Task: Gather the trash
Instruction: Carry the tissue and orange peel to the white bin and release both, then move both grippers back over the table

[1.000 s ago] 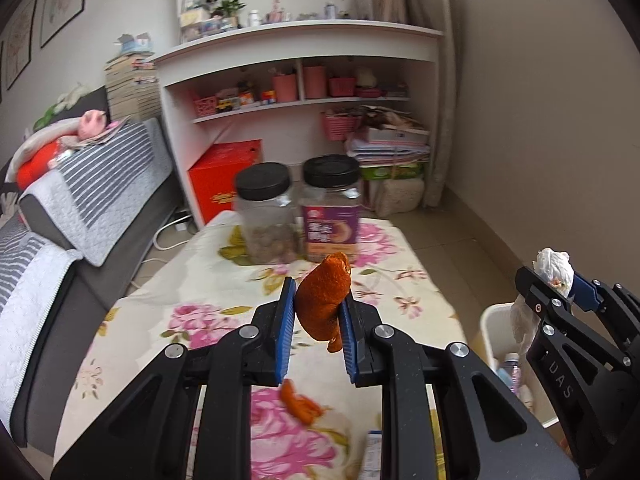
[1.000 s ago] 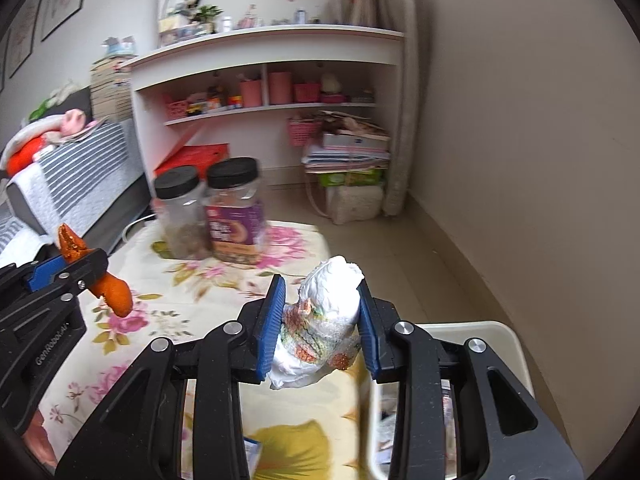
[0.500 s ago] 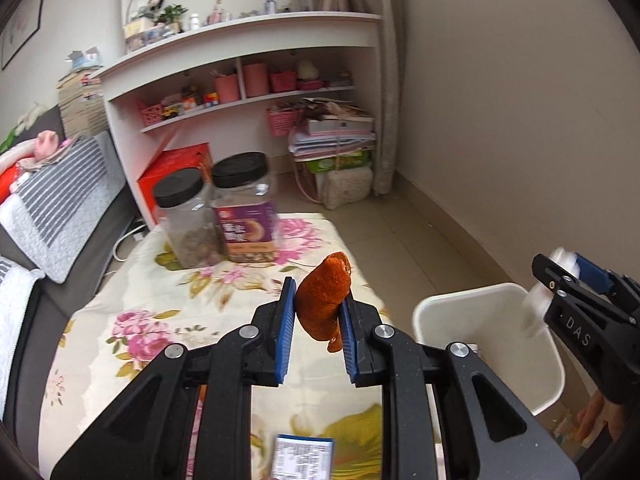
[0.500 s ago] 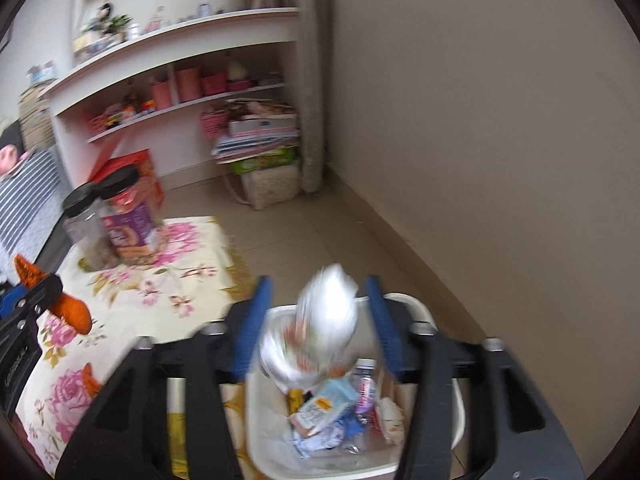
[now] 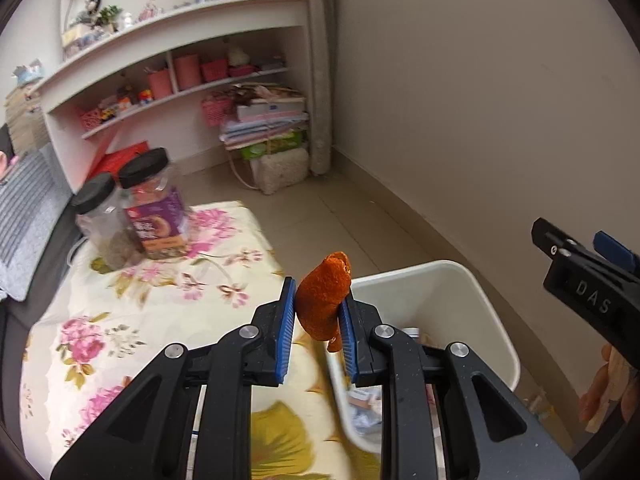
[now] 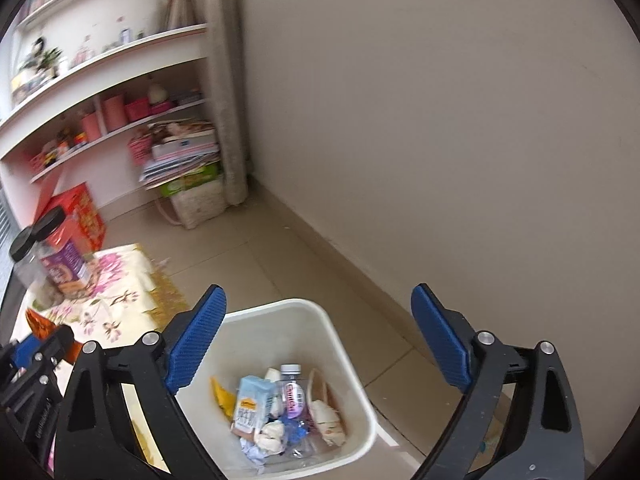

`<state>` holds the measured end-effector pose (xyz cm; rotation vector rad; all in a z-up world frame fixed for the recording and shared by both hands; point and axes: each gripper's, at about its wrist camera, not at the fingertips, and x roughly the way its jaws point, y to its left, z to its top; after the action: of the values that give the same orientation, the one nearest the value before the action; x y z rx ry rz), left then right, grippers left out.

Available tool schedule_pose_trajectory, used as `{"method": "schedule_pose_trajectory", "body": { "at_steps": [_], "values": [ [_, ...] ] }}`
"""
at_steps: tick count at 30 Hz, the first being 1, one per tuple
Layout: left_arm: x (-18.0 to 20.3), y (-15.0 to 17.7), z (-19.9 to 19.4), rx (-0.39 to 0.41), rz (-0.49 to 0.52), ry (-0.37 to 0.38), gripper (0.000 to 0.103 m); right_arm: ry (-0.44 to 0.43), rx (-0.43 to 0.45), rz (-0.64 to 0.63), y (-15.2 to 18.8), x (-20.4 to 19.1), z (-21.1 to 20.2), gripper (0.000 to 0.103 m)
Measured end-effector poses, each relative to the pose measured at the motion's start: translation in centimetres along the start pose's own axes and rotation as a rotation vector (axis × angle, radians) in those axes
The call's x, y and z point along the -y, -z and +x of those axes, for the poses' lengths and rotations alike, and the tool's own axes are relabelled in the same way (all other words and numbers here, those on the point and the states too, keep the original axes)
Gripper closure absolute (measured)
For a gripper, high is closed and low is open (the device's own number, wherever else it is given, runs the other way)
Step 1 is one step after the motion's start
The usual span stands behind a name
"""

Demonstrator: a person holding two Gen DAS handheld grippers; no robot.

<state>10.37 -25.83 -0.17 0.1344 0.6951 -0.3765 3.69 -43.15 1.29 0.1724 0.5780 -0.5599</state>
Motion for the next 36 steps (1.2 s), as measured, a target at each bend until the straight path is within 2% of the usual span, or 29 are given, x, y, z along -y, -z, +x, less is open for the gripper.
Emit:
{"method": "schedule_pose_trajectory", "body": {
  "at_steps": [4, 6, 7, 11, 15, 17, 24, 36],
  "values": [
    [1.9, -0.5, 1.0, -0.03, 0.008, 0.049, 0.077, 0.029, -0.014, 0.045, -0.2, 2.0, 0.0, 0.009],
    [2.8, -0.7, 1.4, -0.044, 0.011, 0.07, 0.055, 0.04, -0.017, 0.067, -0.3, 2.9, 0.1, 0.009],
    [3.1, -0.8, 1.5, -0.046, 0.008, 0.075, 0.052, 0.049, -0.015, 0.075, -0.3, 3.3, 0.0, 0.009],
    [3.9, -0.8, 1.5, -0.052, 0.016, 0.077, 0.051, 0.076, 0.006, 0.076, -0.3, 3.9, -0.4, 0.007],
    [4.1, -0.6, 1.3, -0.056, 0.026, 0.069, 0.041, 0.095, 0.012, 0.05, -0.1, 3.7, -0.7, 0.007],
    [3.9, -0.4, 1.1, -0.055, 0.029, 0.062, 0.039, 0.1, 0.013, 0.032, 0.0, 3.5, -0.9, 0.007],
    [2.0, 0.3, 0.3, -0.073, 0.026, 0.021, 0.018, 0.075, -0.025, -0.031, 0.4, 1.6, -1.1, 0.007],
    [-4.0, 3.5, -0.1, -0.167, 0.001, -0.077, 0.017, 0.011, -0.076, -0.217, 3.1, -4.9, -1.5, 0.007]
  ]
}}
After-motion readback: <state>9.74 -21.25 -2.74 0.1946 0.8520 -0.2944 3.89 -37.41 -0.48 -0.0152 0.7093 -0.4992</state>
